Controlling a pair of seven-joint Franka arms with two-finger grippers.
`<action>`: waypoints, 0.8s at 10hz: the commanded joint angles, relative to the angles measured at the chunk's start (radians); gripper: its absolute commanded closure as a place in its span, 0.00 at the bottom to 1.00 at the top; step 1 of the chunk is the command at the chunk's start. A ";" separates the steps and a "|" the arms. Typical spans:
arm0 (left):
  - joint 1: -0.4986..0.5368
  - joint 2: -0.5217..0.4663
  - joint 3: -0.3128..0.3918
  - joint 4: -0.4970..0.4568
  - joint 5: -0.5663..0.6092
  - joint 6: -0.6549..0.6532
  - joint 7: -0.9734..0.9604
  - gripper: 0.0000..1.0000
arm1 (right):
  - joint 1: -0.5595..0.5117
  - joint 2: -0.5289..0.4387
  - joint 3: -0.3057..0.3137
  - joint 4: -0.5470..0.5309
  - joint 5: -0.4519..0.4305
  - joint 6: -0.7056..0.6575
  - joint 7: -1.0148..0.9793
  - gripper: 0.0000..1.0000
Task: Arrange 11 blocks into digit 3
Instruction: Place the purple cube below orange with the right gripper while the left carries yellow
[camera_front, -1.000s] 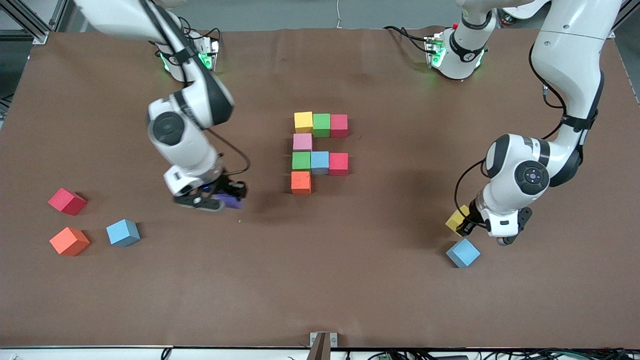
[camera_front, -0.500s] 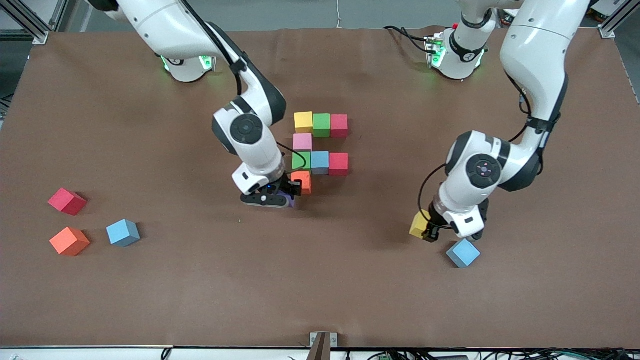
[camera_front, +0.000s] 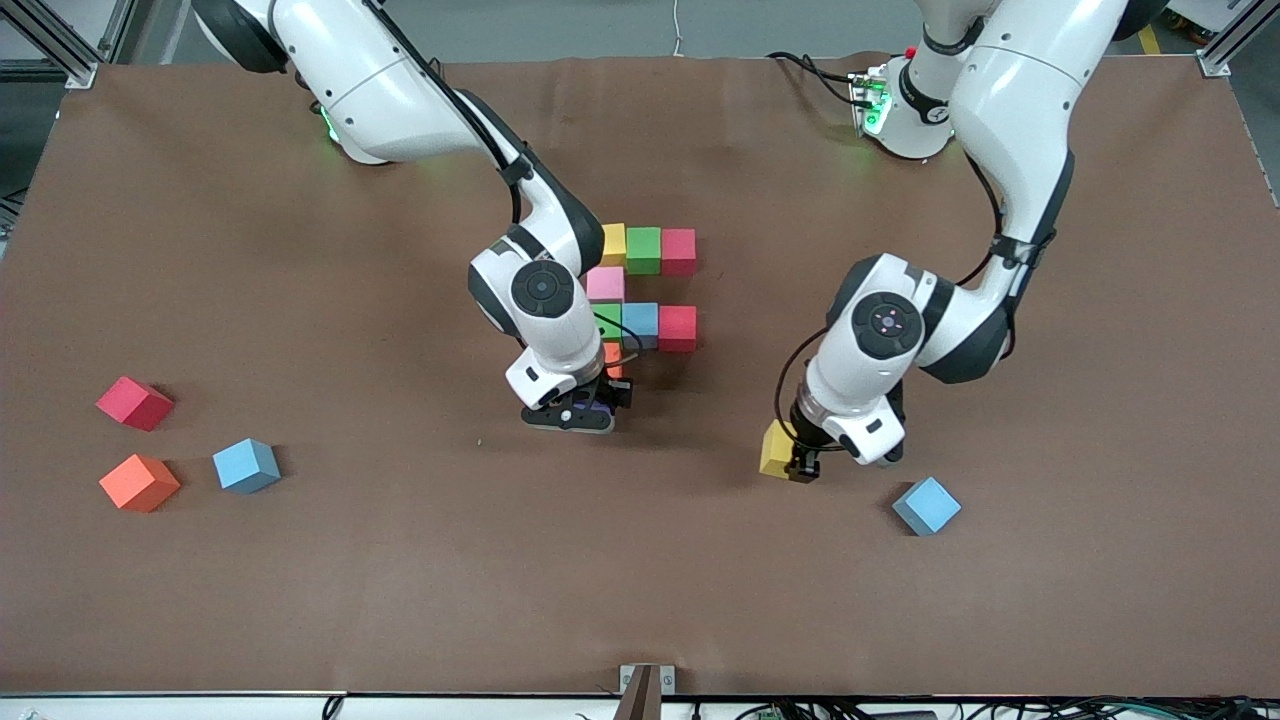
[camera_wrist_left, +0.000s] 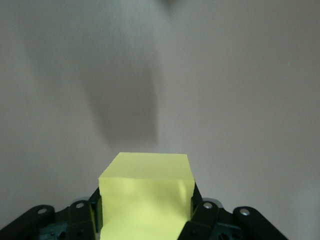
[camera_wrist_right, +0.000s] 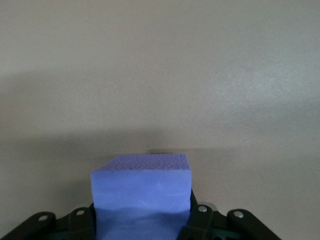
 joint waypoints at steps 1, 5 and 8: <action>-0.062 0.028 0.016 0.049 0.014 -0.041 -0.100 0.75 | 0.022 0.018 -0.013 0.023 -0.015 -0.008 0.034 0.98; -0.184 0.111 0.068 0.170 0.011 -0.080 -0.240 0.76 | 0.033 0.019 -0.013 0.014 -0.023 -0.001 0.045 0.98; -0.234 0.151 0.090 0.216 0.008 -0.077 -0.268 0.76 | 0.037 0.016 -0.013 -0.020 -0.023 0.047 0.053 0.99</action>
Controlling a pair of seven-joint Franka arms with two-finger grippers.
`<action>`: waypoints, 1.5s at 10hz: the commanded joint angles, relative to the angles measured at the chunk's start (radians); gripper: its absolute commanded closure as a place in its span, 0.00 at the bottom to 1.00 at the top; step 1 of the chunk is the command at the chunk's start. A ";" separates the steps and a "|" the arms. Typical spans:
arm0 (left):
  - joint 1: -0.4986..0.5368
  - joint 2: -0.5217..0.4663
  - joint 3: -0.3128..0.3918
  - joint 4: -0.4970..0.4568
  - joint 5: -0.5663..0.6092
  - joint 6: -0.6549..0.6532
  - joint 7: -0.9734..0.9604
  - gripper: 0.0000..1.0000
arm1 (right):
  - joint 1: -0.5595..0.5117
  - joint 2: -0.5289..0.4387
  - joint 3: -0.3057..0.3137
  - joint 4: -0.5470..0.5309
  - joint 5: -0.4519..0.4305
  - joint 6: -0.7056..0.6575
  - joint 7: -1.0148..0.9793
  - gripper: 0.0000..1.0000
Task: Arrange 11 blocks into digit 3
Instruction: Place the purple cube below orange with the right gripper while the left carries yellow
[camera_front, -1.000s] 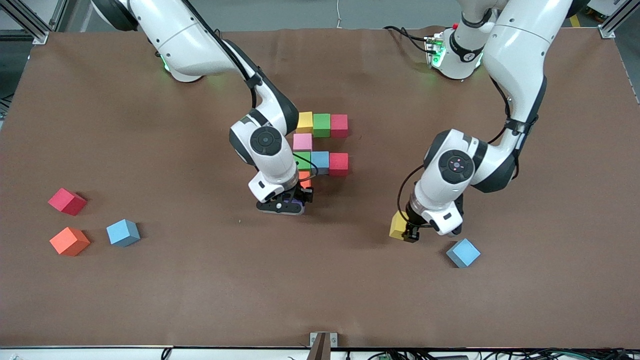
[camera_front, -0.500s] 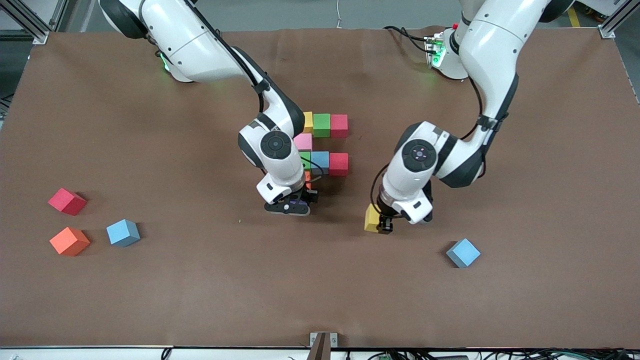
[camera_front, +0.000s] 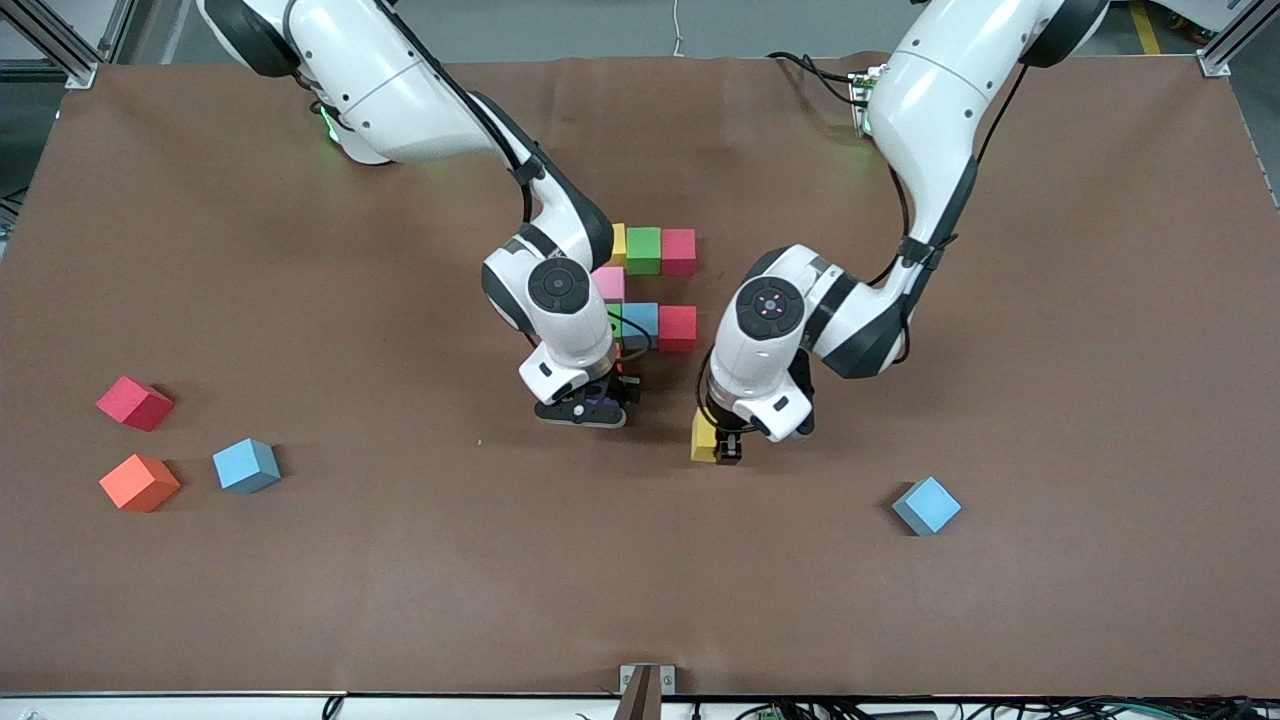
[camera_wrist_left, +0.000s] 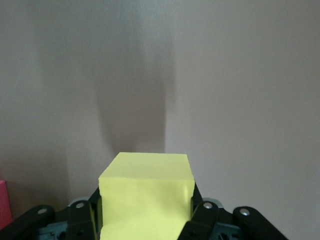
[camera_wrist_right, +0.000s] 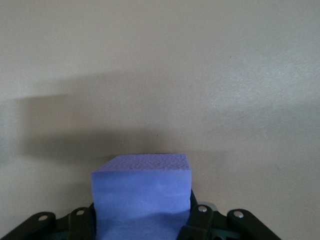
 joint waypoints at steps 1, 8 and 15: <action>-0.029 0.037 0.012 0.058 0.008 -0.020 -0.030 0.76 | 0.010 0.002 -0.009 -0.017 -0.018 0.023 0.036 0.99; -0.080 0.067 0.012 0.065 0.006 -0.012 -0.045 0.76 | 0.009 0.002 -0.009 -0.031 -0.034 0.025 0.033 0.95; -0.110 0.079 0.024 0.070 0.011 -0.040 -0.122 0.76 | 0.004 0.003 -0.009 -0.035 -0.045 0.028 0.034 0.14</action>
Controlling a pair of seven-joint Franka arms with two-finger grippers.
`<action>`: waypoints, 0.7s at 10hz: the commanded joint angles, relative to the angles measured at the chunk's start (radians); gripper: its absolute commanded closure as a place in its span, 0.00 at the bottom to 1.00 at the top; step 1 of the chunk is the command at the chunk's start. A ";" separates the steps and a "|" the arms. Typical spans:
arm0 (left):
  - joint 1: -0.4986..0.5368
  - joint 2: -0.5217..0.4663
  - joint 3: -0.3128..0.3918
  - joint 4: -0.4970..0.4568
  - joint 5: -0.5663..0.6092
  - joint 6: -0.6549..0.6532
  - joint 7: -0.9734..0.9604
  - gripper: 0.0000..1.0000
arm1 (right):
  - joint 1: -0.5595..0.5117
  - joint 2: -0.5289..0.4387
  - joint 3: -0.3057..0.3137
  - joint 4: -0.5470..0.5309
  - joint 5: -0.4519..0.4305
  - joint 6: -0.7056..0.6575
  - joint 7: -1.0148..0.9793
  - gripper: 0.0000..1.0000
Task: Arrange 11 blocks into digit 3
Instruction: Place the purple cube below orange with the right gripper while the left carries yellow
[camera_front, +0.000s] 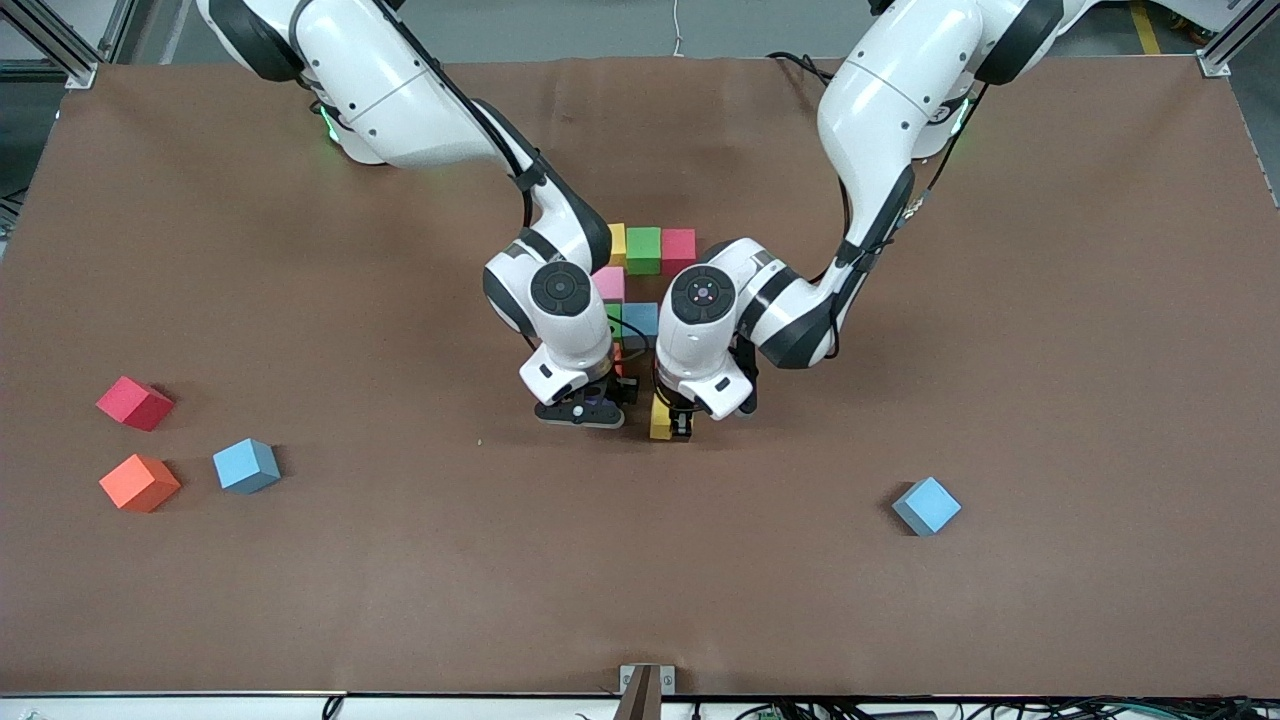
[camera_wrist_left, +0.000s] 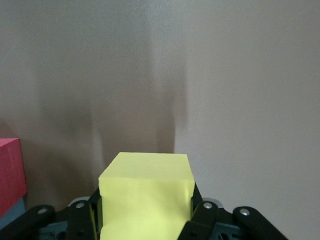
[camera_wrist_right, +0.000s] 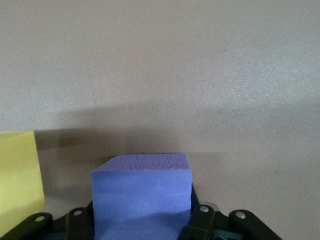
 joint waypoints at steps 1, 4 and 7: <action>-0.027 0.011 0.028 0.033 0.011 -0.040 -0.023 0.76 | 0.003 -0.010 0.000 -0.021 -0.024 0.014 0.028 0.00; -0.029 0.009 0.029 0.033 0.009 -0.040 -0.025 0.76 | 0.005 -0.011 0.000 -0.020 -0.024 0.014 0.028 0.00; -0.075 0.026 0.070 0.074 0.008 -0.040 -0.043 0.76 | -0.008 -0.024 0.002 -0.017 -0.020 -0.004 0.029 0.00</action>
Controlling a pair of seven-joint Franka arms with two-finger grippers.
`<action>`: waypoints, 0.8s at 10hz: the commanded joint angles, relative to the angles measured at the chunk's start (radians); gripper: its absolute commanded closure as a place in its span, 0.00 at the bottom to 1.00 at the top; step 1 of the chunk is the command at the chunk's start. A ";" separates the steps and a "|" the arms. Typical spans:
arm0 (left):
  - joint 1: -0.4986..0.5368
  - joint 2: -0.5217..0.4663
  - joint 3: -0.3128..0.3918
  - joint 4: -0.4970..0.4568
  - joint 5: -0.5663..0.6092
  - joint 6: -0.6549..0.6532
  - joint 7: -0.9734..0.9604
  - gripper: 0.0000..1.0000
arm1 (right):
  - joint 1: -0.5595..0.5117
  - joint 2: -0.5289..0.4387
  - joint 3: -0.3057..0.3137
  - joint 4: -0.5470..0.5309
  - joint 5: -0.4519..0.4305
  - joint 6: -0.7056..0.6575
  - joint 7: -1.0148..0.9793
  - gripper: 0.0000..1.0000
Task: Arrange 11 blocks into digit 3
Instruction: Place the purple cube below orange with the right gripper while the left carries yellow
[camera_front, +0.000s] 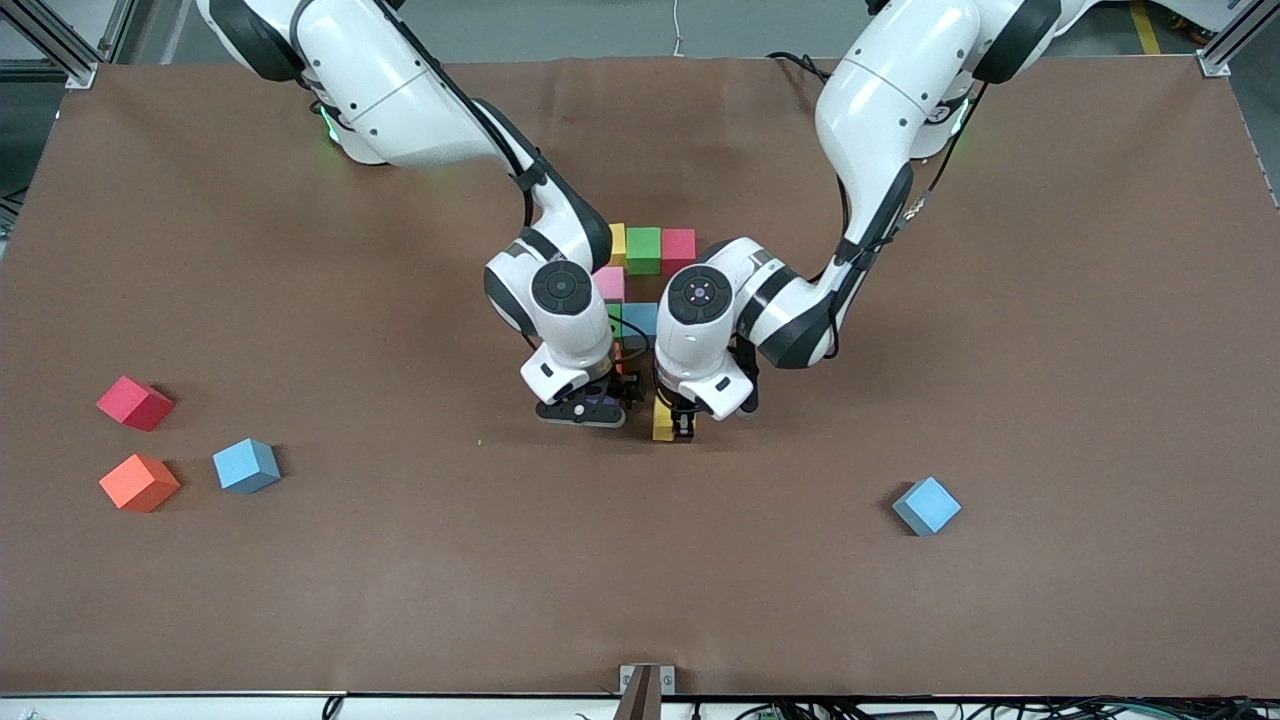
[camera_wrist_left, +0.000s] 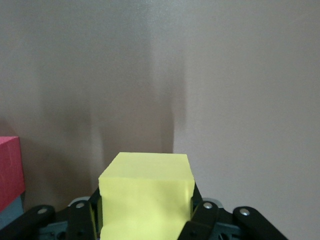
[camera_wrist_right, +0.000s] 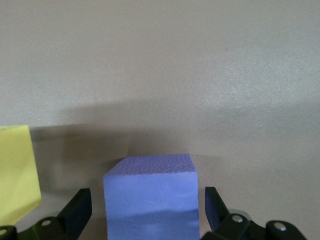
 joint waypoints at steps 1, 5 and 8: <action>-0.044 0.026 0.047 0.051 0.006 -0.023 -0.022 0.76 | -0.016 -0.029 0.004 -0.017 -0.016 -0.009 0.021 0.00; -0.043 0.025 0.047 0.049 0.006 -0.023 -0.016 0.76 | -0.032 -0.072 0.013 -0.029 0.008 -0.027 0.017 0.00; -0.046 0.026 0.047 0.051 0.005 -0.017 -0.021 0.76 | -0.061 -0.163 0.016 -0.089 0.050 -0.029 0.004 0.00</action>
